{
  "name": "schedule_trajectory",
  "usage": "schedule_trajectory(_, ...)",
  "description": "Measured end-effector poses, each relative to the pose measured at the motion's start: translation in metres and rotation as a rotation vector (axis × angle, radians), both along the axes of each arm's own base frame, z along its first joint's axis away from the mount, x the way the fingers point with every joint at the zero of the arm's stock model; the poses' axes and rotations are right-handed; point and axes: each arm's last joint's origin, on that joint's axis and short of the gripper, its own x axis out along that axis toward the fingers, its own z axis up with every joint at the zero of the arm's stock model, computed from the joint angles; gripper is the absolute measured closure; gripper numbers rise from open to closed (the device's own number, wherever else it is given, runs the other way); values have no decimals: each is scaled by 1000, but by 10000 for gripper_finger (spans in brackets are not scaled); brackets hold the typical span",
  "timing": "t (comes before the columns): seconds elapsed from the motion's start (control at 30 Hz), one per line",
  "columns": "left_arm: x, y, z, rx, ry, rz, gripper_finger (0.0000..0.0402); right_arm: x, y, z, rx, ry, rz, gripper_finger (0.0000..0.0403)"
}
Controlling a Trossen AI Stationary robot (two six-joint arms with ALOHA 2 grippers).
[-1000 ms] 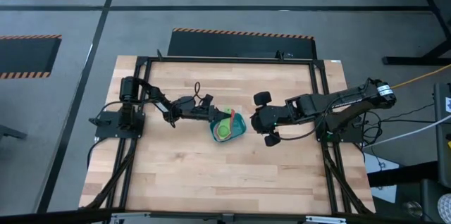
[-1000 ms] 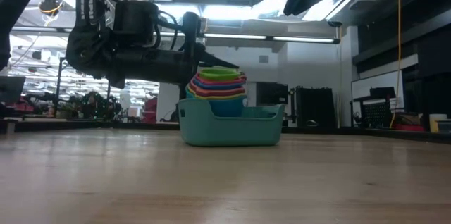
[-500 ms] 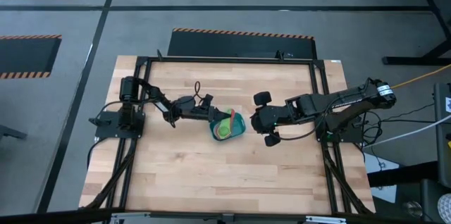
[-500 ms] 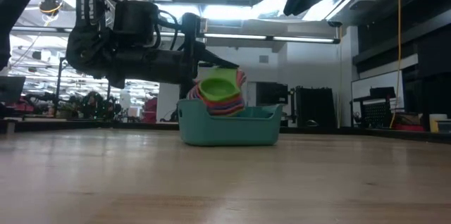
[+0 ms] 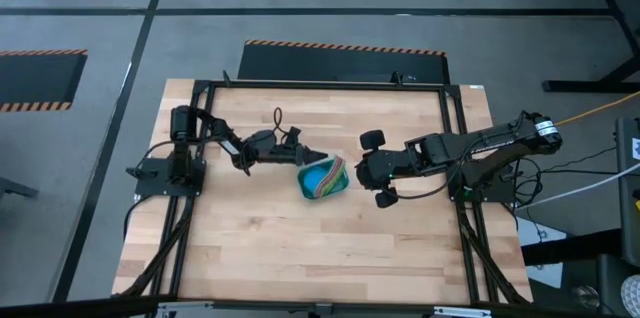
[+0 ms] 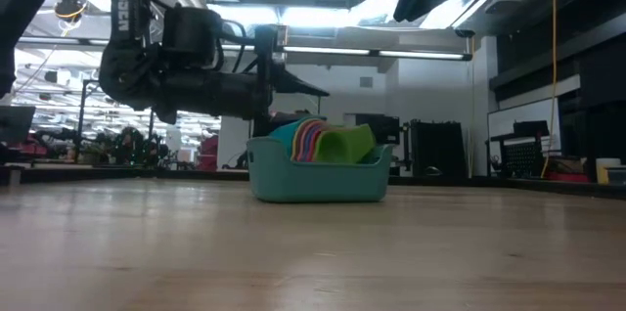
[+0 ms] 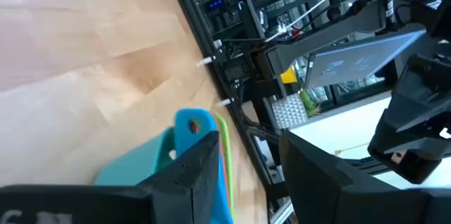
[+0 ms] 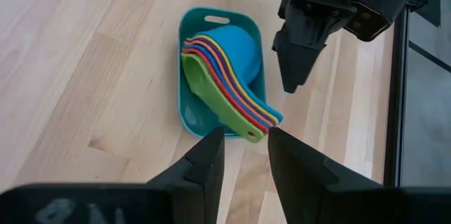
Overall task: Nest measuring cups in basket
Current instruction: Return to Home Position
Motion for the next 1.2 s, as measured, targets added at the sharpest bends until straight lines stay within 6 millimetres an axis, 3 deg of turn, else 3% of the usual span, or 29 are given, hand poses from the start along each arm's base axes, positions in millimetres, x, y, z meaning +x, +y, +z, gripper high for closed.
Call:
schedule_trajectory(0.6,-1,4,0,73,5,14,258,0,0,0,35,-8,-40,288)
schedule_trajectory(0.9,-2,9,4,308,-29,32,262,0,0,0,35,-8,-40,288)
schedule_trajectory(1.2,-11,30,36,564,-149,56,262,0,0,0,34,-8,-41,288)
